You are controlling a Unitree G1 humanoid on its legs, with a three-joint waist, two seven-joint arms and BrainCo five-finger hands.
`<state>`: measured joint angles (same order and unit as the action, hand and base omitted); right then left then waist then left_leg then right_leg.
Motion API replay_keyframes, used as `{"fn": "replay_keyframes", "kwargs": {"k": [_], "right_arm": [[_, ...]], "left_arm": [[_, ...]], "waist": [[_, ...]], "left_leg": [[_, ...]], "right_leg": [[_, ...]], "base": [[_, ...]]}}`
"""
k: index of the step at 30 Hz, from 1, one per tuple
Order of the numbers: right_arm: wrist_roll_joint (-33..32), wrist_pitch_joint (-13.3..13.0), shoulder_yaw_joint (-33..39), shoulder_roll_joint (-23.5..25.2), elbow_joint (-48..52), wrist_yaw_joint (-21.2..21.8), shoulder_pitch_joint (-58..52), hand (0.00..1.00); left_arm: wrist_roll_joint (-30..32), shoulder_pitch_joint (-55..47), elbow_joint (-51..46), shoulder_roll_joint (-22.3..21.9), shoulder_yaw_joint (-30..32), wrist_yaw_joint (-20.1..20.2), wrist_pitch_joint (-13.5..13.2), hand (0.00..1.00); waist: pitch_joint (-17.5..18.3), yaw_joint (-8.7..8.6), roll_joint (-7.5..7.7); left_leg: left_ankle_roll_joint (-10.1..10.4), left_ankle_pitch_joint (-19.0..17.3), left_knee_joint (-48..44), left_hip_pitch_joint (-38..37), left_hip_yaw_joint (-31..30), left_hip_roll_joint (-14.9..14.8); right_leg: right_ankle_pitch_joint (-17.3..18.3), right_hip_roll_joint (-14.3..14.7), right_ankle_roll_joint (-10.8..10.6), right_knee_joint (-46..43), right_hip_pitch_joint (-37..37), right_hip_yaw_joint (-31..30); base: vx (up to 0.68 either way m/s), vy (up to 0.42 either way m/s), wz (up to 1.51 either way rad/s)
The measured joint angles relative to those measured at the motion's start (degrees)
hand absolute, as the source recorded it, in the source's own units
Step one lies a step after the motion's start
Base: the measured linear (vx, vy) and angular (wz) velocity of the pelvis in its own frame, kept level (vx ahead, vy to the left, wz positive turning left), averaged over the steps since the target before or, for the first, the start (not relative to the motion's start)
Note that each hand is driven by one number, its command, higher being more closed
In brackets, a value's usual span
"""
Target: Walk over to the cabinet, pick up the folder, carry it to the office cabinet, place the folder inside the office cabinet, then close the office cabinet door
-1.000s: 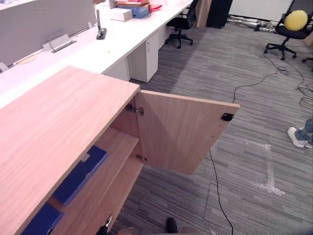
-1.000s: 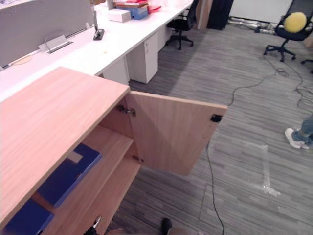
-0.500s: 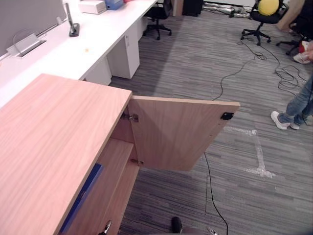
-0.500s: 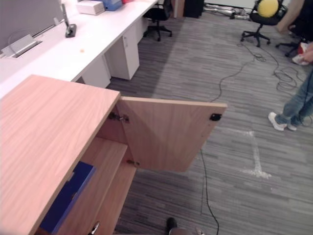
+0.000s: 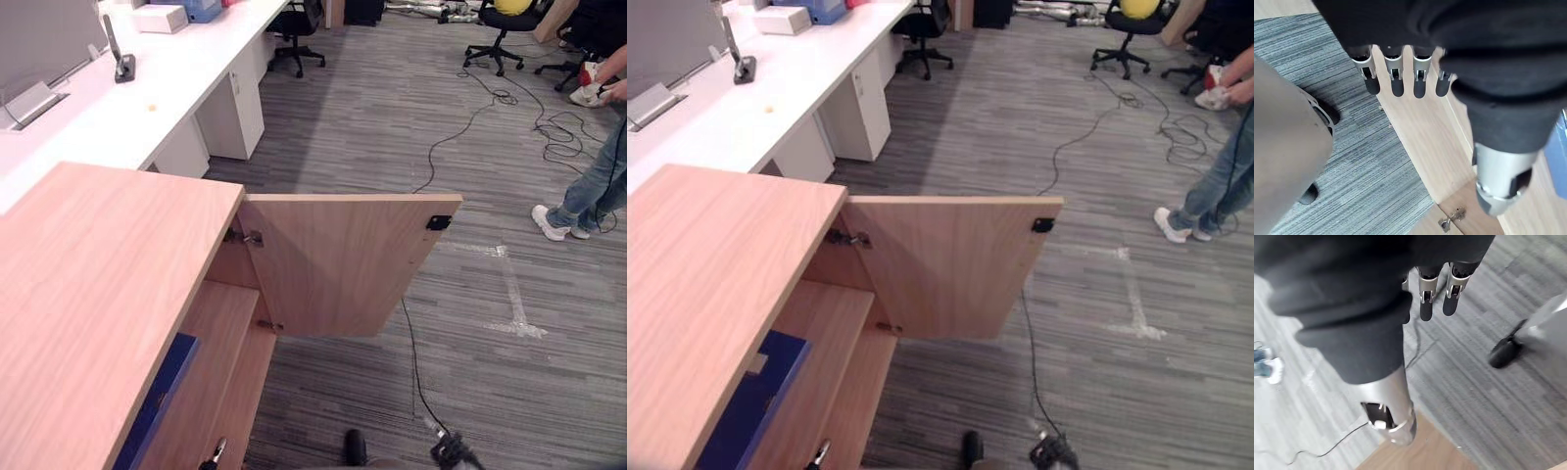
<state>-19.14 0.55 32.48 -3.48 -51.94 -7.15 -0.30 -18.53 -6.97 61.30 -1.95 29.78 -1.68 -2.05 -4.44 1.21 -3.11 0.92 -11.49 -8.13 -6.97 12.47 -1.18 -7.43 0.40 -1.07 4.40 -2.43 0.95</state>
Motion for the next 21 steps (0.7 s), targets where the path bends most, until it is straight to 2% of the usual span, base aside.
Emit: {"fn": "replay_keyframes", "kwargs": {"k": [6, 11, 16, 18, 21], "right_arm": [[0.12, -1.66, -0.03, -9.28, 9.01, -1.87, 6.76, 0.00], [0.07, -2.68, -2.22, -16.42, 9.26, -2.08, 13.81, 0.00], [0.03, -3.03, -11.26, -22.59, 0.48, -0.90, 24.05, 0.00], [0.01, -2.99, -14.04, -23.62, -2.40, 0.14, 27.64, 0.00], [-0.21, -2.92, -18.04, -24.73, -7.18, 2.00, 33.68, 0.00]], "left_arm": [[0.03, -0.76, -0.01, 2.60, -6.05, 0.12, 0.00, 0.00], [-0.03, -1.68, 0.00, 4.36, -9.21, 0.36, -0.02, 0.00], [-0.25, -2.97, 0.04, 5.13, -11.71, 0.69, -0.06, 0.00], [-0.42, -3.38, 0.04, 5.05, -12.23, 0.85, -0.07, 0.00], [-1.78, -4.08, 0.05, 5.06, -12.98, 0.88, -0.08, 0.00]], "waist": [[0.31, 0.07, 0.03], [0.32, 0.12, 0.05], [0.31, 0.60, 0.08], [0.28, 1.41, 0.13], [0.20, 1.68, 0.23]], "left_leg": [[-0.03, 0.03, 1.33, -0.29, -2.61, -0.27], [-0.10, 0.45, 1.97, -0.22, -4.79, -0.27], [-0.05, 1.13, 2.14, 0.00, -6.65, -0.14], [0.04, 1.39, 2.39, -0.02, -7.00, -0.14], [0.12, 2.15, 2.96, 0.06, -8.71, -0.04]], "right_leg": [[-0.76, 0.55, 0.66, 0.74, 0.30, 0.61], [-1.27, 0.20, 0.93, 0.77, 0.38, 2.08], [-1.48, -0.31, 1.11, 0.77, 0.66, 3.49], [-1.55, -0.37, 1.19, 0.76, 0.72, 3.81], [-1.62, -0.70, 1.27, 0.73, 0.80, 5.45]], "base": [[-0.08, -0.019, 0.06], [-0.11, -0.004, 0.14], [-0.08, -0.002, 0.15], [-0.07, 0.004, 0.13], [-0.03, 0.000, 0.24]]}}
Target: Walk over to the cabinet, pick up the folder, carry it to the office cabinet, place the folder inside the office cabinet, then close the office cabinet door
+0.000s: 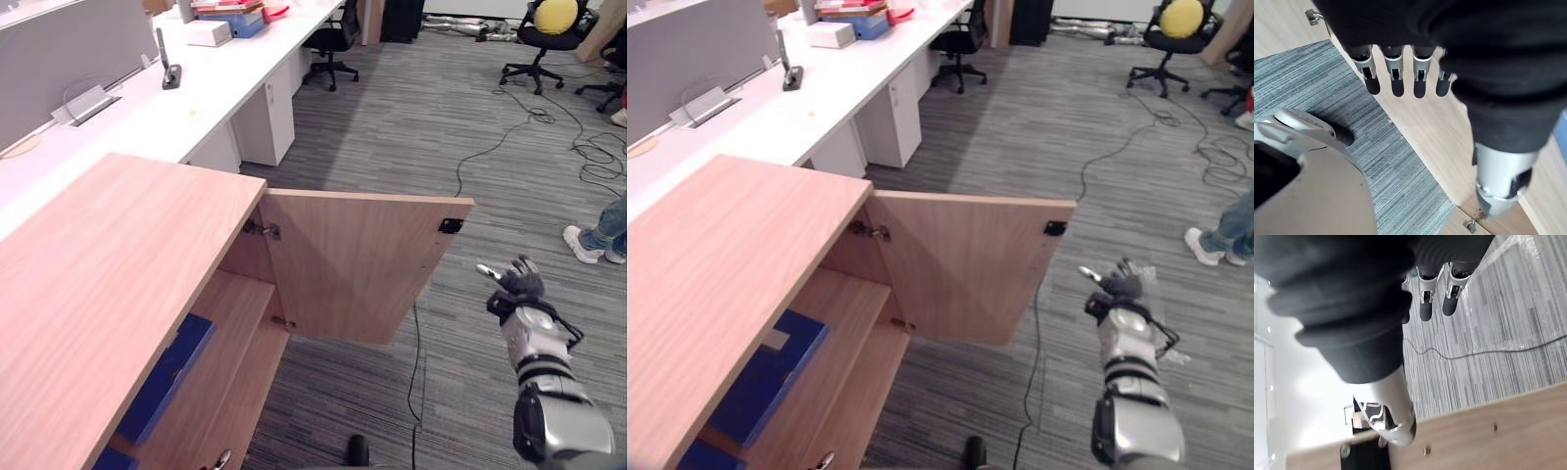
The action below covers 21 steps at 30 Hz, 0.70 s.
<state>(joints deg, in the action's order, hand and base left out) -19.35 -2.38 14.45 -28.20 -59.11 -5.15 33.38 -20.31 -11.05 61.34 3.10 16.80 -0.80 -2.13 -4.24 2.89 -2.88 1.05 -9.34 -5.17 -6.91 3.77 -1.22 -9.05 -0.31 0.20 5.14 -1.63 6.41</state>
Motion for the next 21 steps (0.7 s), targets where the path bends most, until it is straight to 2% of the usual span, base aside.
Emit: {"fn": "replay_keyframes", "kwargs": {"k": [4, 9, 11, 14, 21], "right_arm": [[-2.04, 0.14, -1.16, -0.73, -5.35, 1.31, 7.91, 0.00], [-2.23, 0.36, -2.81, -2.09, -9.60, 2.13, 14.63, 0.00], [-2.24, 0.74, -2.80, -3.18, -12.02, 2.51, 18.21, 0.00], [-2.29, 1.27, -2.78, -5.11, -14.29, 2.28, 20.87, 0.00], [-1.90, 2.46, -3.43, -8.54, -15.43, 3.39, 22.97, 0.00]], "left_arm": [[-1.23, -1.03, -0.03, -0.20, -0.16, 0.04, -0.12, 0.00], [-3.63, -1.69, -0.16, -0.47, -0.16, 0.03, -0.35, 0.00], [-4.71, -1.51, -0.21, -0.57, -0.16, 0.02, -0.76, 0.00], [-6.13, -1.78, -0.28, -0.56, -0.11, 0.00, -0.94, 0.00], [-7.37, -2.32, -2.53, -0.63, -0.18, 0.02, -1.72, 0.00]], "waist": [[-0.64, 1.03, -0.01], [-1.47, 1.51, 0.02], [-2.86, 1.57, -0.03], [-4.45, 2.27, -0.12], [-5.94, 2.10, -1.13]], "left_leg": [[0.17, 0.36, 0.04, 0.01, -1.26, -0.03], [0.04, 1.08, 0.08, 0.85, -3.24, 0.47], [0.08, 1.77, 0.38, 0.88, -4.16, 0.91], [-0.05, 2.34, 0.80, 0.97, -4.76, 1.13], [0.22, 3.44, 0.84, 1.84, -7.64, 1.52]], "right_leg": [[0.00, -0.17, 0.01, -0.25, 0.48, 1.25], [0.01, -0.93, 0.00, -0.26, 0.71, 3.17], [-0.01, -1.54, 0.01, -0.28, 0.78, 4.01], [-0.09, -1.84, -0.01, -0.30, 1.00, 4.65], [-0.09, -2.57, -0.02, -0.32, 1.32, 7.62]], "base": [[-0.01, 0.022, 0.18], [-0.04, 0.032, 0.19], [-0.06, 0.041, 0.28], [-0.06, 0.039, 0.15], [-0.03, 0.015, 0.21]]}}
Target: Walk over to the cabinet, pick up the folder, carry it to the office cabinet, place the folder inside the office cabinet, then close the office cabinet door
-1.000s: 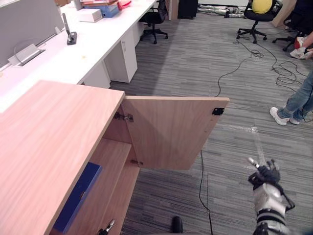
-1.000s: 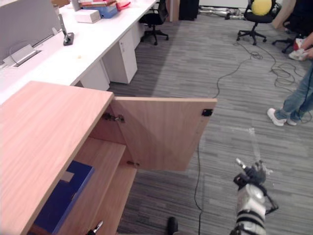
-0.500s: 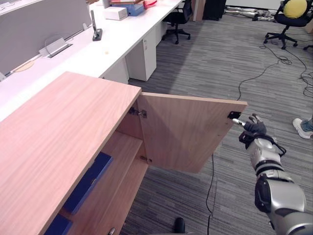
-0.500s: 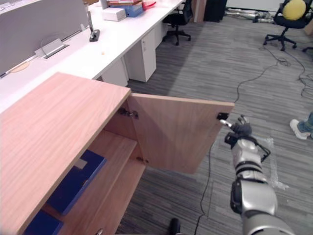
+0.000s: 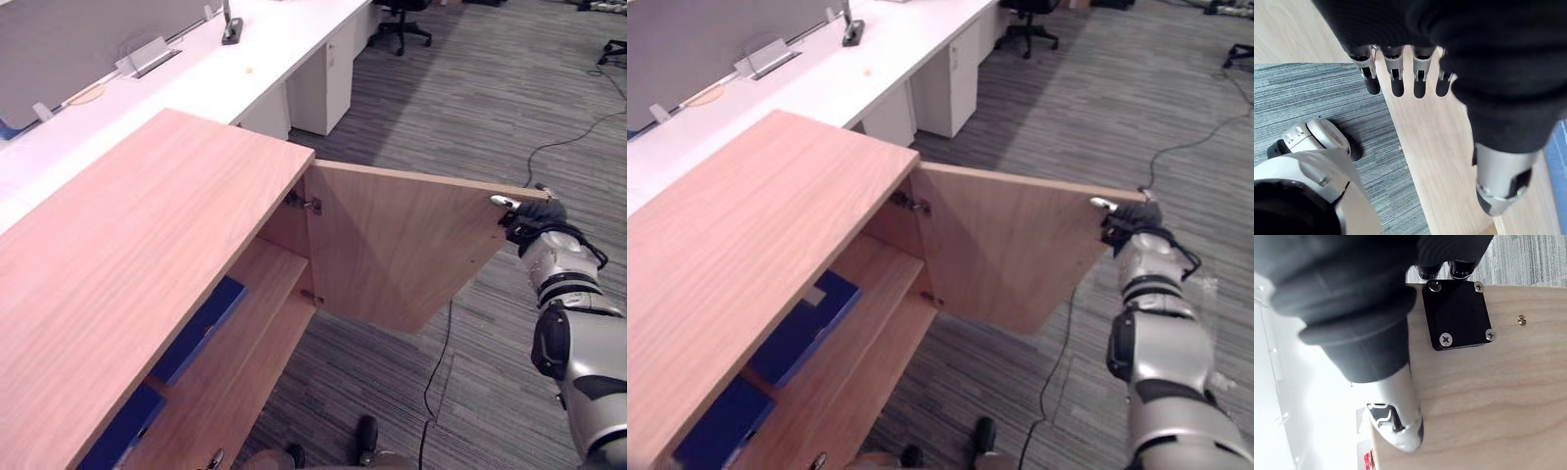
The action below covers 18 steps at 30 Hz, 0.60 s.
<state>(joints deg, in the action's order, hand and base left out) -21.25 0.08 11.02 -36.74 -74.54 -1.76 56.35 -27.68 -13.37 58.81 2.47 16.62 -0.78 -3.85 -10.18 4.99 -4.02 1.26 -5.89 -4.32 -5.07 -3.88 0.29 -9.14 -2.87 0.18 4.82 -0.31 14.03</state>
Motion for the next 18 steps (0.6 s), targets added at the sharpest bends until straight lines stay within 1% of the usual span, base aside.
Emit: {"fn": "replay_keyframes", "kwargs": {"k": [2, 6, 7, 10, 13, 16, 17, 18], "right_arm": [[0.54, 0.08, -1.55, -0.32, -0.03, 0.57, 0.26, 0.00], [6.75, 0.14, -4.49, -0.63, -1.09, 1.62, 0.30, 0.00], [8.50, 0.41, -5.79, -0.55, -1.73, 1.86, 0.26, 0.00], [13.01, 1.04, -6.76, -0.27, -2.71, 3.36, -0.29, 0.00], [18.69, 1.30, -11.94, -0.08, -2.70, 5.08, -2.97, 0.00], [21.34, 1.67, -16.08, 0.17, -2.66, 5.36, -4.89, 0.00], [22.52, 2.08, -18.83, 0.52, -1.41, 5.54, -6.14, 0.00], [22.54, 2.09, -19.82, 0.56, -0.65, 5.55, -6.84, 0.00]], "left_arm": [[-0.12, -0.36, 0.00, -0.01, -0.22, 0.05, -0.02, 0.00], [-0.11, -0.45, 0.00, 0.01, -3.39, 0.51, -0.04, 0.00], [-0.11, -0.37, -0.15, 0.10, -3.98, 0.71, -0.05, 0.00], [-0.03, -0.37, -1.20, 0.26, -5.30, 1.08, -0.06, 0.00], [-0.11, -0.47, -4.54, 0.98, -8.52, 1.43, -0.12, 0.00], [-0.16, -0.77, -8.44, 1.47, -11.28, 2.24, -0.13, 0.00], [-0.58, -1.55, -11.04, 1.81, -12.97, 2.57, -0.06, 0.00], [-0.93, -1.84, -11.92, 1.79, -13.45, 2.62, -0.10, 0.00]], "waist": [[-0.46, -0.01, -0.28], [-1.39, -0.03, -0.34], [-1.73, -0.03, -0.33], [-2.09, -0.03, -0.42], [-2.11, -0.01, -0.47], [-2.11, 0.01, -0.47], [-2.10, 0.02, -0.48], [-2.10, 0.13, -0.48]], "left_leg": [[0.03, 0.00, -0.07, -0.12, -0.03, 0.01], [0.30, -0.01, -0.09, -0.11, -0.09, -0.24], [0.34, 0.01, -0.10, -0.12, -0.04, -0.46], [0.44, 0.09, -0.09, -0.12, -0.02, -0.95], [0.70, -0.05, -0.10, -0.12, 0.07, -1.58], [0.81, -0.13, -0.09, -0.08, 0.30, -1.78], [0.89, -0.26, -0.14, 0.01, 0.94, -1.86], [0.89, -0.34, -0.17, 0.00, 1.26, -1.91]], "right_leg": [[0.02, -0.01, 0.00, 0.01, 0.29, 0.00], [0.19, 0.22, -0.20, 0.03, 0.28, -0.08], [0.20, 0.43, -0.19, 0.03, 0.28, -0.13], [0.31, 0.89, -0.05, 0.01, 0.24, -0.13], [0.23, 1.52, 0.19, 0.00, 0.23, -0.12], [0.21, 1.78, 0.23, -0.01, 0.00, -0.43], [0.20, 1.98, 0.26, -0.01, -0.41, -1.36], [0.20, 2.06, 0.27, -0.01, -0.56, -1.66]], "base": [[-0.05, 0.031, 0.03], [-0.04, 0.011, 0.00], [-0.02, -0.004, -0.03], [0.00, 0.000, 0.00], [0.05, 0.001, -0.02], [0.04, 0.023, -0.09], [0.04, 0.048, -0.20], [0.04, 0.054, -0.23]]}}
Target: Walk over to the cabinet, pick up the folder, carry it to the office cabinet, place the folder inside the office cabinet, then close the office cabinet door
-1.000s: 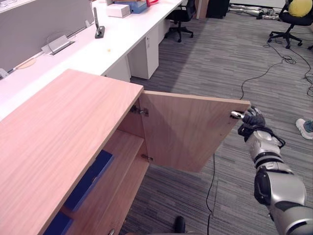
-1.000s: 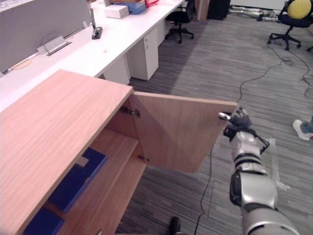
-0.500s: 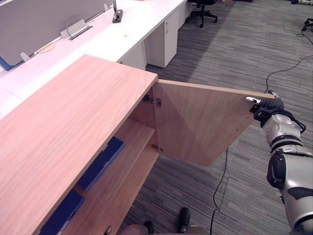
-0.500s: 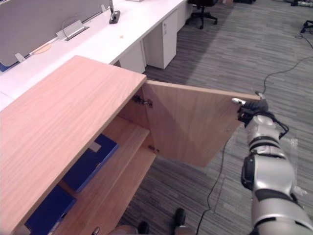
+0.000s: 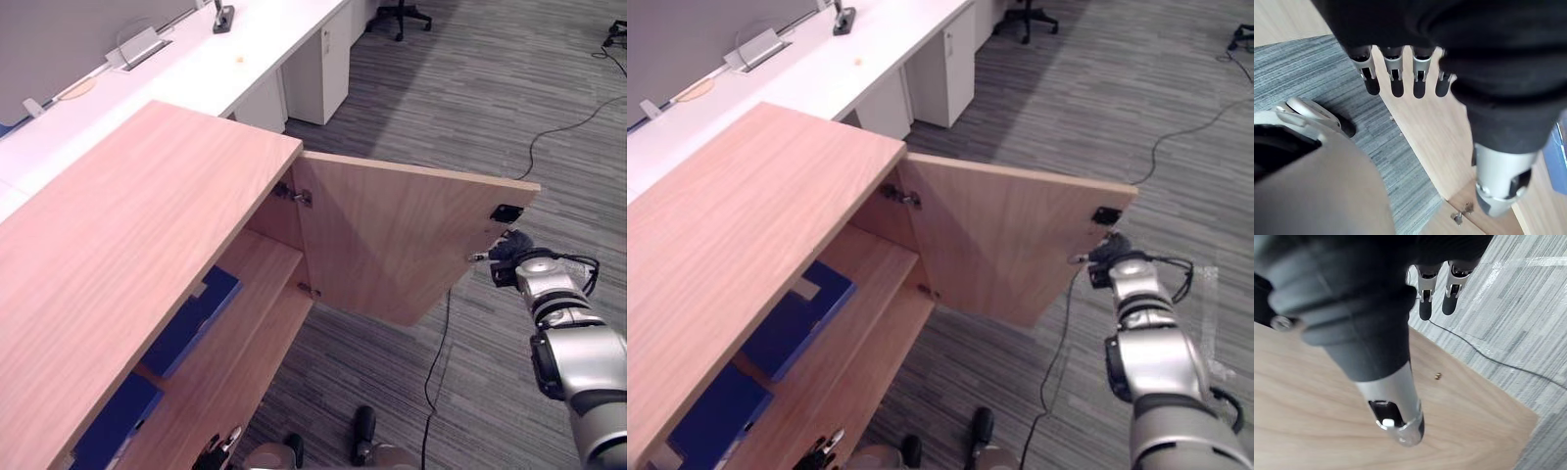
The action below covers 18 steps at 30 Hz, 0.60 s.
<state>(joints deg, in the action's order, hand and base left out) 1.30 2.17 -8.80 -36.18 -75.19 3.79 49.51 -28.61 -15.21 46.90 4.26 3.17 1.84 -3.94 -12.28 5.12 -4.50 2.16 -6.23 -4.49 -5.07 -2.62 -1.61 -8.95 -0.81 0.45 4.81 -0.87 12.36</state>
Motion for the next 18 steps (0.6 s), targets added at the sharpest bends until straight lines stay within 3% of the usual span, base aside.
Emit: {"fn": "replay_keyframes", "kwargs": {"k": [5, 14, 18], "right_arm": [[-0.11, -0.02, -4.36, 0.83, 6.63, 0.54, -4.15, 0.00], [-0.88, 0.12, -11.24, -5.18, 33.15, 2.69, -19.98, 0.00], [-6.38, 0.09, -13.78, -6.76, 41.54, 4.95, -23.40, 0.00]], "left_arm": [[-0.05, -0.14, 1.00, 0.15, -0.11, 1.01, -0.11, 0.00], [4.11, -0.20, 5.43, -0.41, 4.59, 0.34, -0.03, 0.00], [5.22, -0.20, 6.61, -0.80, 6.22, -0.23, -0.05, 0.00]], "waist": [[0.09, -0.25, 0.00], [0.46, -2.88, 0.16], [1.19, -3.47, 0.31]], "left_leg": [[0.21, -1.79, -1.68, -0.13, 2.36, -0.77], [0.67, -2.98, -2.64, -0.17, 3.38, -1.71], [1.06, -3.98, -3.95, 0.14, 3.85, -2.71]], "right_leg": [[-0.07, 1.05, 0.10, -0.01, -0.18, -2.04], [0.24, 2.33, 0.51, 0.01, -0.32, -3.37], [0.73, 3.35, 0.86, 0.05, -0.32, -4.14]], "base": [[0.06, 0.055, -0.26], [0.04, 0.040, -0.10], [0.00, 0.009, -0.11]]}}
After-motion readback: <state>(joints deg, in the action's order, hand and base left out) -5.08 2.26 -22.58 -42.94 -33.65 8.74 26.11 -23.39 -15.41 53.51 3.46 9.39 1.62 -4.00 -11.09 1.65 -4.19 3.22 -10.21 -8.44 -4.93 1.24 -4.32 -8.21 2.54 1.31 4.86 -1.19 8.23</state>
